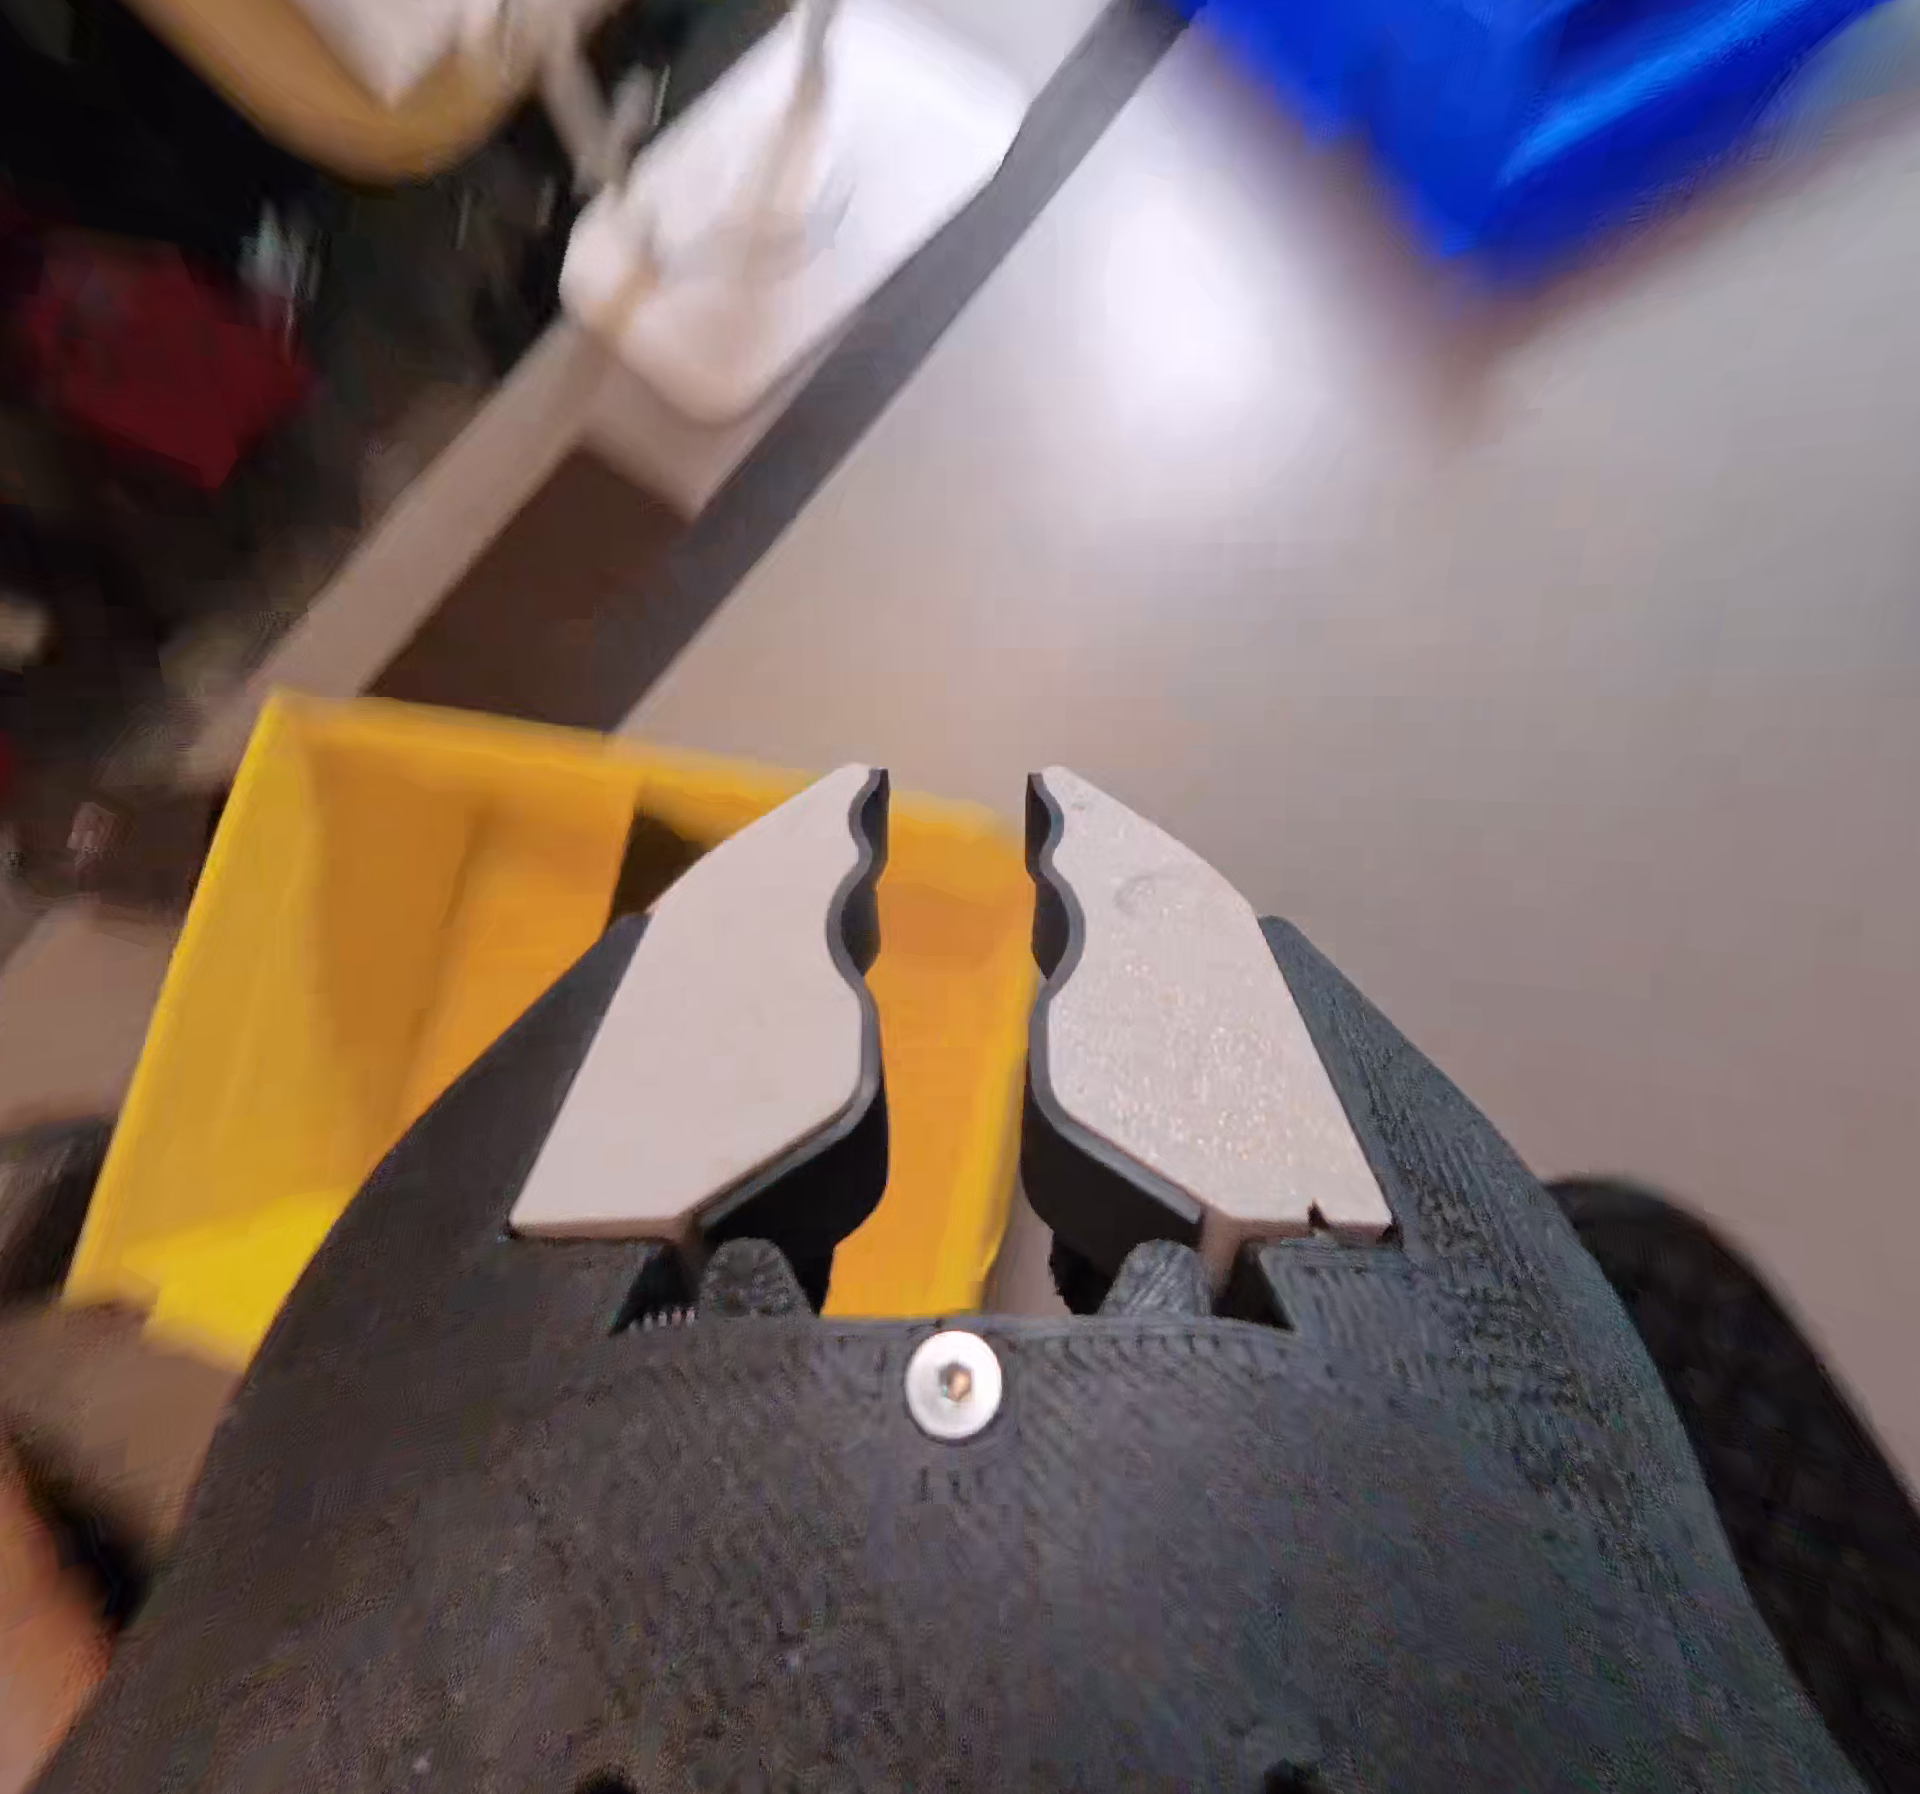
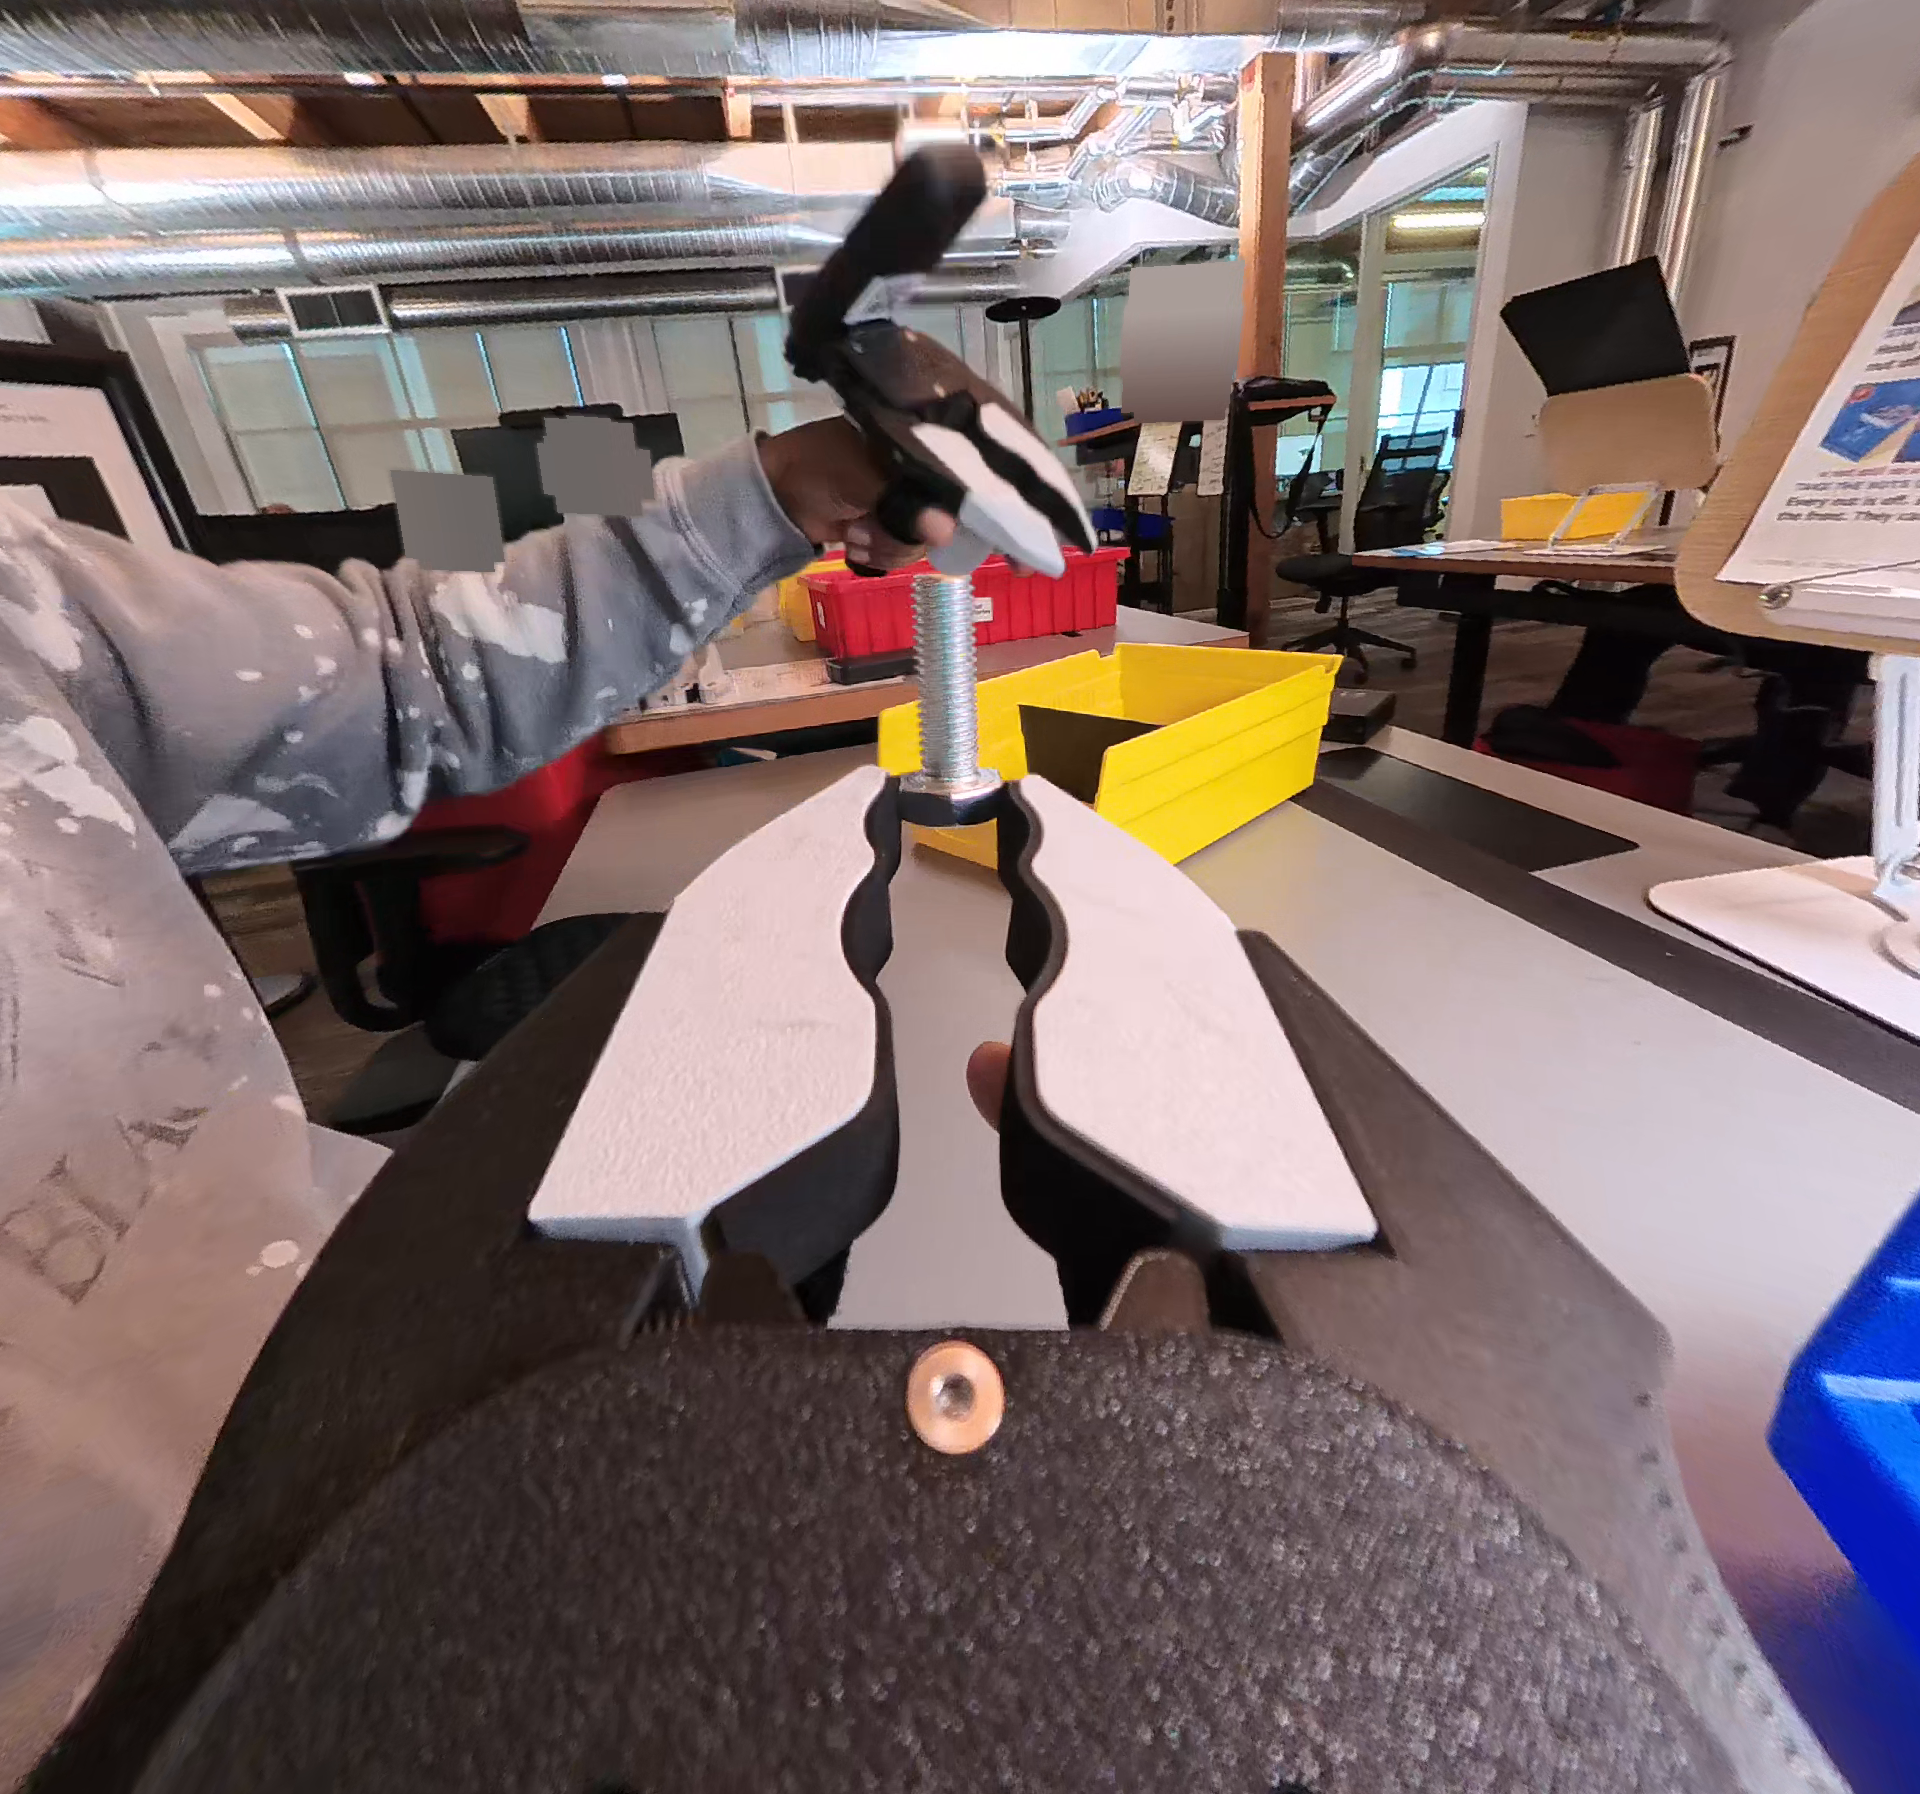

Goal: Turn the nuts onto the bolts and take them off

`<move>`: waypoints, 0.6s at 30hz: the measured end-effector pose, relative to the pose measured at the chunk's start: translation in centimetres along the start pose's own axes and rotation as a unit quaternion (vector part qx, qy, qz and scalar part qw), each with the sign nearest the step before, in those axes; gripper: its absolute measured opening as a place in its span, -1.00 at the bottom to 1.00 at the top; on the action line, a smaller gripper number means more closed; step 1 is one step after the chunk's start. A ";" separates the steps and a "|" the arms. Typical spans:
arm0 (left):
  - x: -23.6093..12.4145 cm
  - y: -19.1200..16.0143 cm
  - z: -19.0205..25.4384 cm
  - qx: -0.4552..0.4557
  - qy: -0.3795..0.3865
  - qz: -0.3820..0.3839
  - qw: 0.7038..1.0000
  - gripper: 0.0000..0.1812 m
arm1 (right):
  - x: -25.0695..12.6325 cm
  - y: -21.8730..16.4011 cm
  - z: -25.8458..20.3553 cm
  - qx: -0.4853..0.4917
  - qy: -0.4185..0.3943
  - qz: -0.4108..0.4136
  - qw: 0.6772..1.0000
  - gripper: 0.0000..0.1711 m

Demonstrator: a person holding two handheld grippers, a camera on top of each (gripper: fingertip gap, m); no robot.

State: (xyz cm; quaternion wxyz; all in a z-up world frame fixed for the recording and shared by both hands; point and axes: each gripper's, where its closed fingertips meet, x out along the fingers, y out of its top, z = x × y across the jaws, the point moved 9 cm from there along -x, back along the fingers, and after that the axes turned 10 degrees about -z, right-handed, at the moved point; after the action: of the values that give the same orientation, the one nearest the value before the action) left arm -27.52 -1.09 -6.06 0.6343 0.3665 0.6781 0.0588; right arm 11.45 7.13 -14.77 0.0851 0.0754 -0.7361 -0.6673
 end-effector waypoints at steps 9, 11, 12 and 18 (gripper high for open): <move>9.9 -11.3 -8.0 -0.080 0.082 -0.403 0.908 -0.71 | 0.5 -0.7 0.1 0.006 -0.001 -0.027 1.000 -0.79; 11.7 -12.3 -8.7 -0.093 0.089 -0.434 0.892 -0.71 | 0.4 -0.9 0.2 0.007 -0.002 -0.030 1.000 -0.79; 12.4 -12.6 -8.9 -0.097 0.086 -0.448 0.885 -0.70 | 0.4 -0.9 0.3 0.008 -0.003 -0.029 1.000 -0.79; 14.5 -13.2 -9.9 -0.111 0.093 -0.480 0.865 -0.84 | 0.1 -1.0 0.6 0.013 -0.007 -0.028 0.999 -0.79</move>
State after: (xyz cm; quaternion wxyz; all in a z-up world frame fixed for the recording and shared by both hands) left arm -41.00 1.48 -23.28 0.5549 -0.0841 0.8149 -0.1448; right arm 11.16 7.59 -15.84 0.0601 0.0925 -0.7428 -0.6604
